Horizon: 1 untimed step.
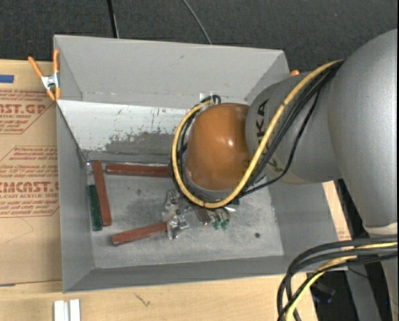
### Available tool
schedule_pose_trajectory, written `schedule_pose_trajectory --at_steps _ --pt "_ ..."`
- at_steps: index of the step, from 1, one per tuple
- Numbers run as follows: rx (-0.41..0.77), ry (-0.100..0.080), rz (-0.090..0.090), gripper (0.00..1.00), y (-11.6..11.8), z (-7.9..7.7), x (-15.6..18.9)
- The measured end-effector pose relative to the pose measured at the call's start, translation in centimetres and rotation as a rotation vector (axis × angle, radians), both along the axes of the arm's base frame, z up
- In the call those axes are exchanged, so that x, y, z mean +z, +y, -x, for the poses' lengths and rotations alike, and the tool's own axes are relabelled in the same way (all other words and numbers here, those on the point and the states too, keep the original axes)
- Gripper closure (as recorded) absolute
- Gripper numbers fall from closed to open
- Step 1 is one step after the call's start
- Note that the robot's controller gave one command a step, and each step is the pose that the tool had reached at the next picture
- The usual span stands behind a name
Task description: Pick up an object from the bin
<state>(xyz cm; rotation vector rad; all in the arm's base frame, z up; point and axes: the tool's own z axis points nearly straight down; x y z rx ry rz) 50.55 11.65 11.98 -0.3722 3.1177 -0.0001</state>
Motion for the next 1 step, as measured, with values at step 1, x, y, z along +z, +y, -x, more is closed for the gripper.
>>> schedule_pose_trajectory --at_steps 1 --pt "-0.095 -0.001 -0.001 1.0 -1.61 -2.45 14.22"
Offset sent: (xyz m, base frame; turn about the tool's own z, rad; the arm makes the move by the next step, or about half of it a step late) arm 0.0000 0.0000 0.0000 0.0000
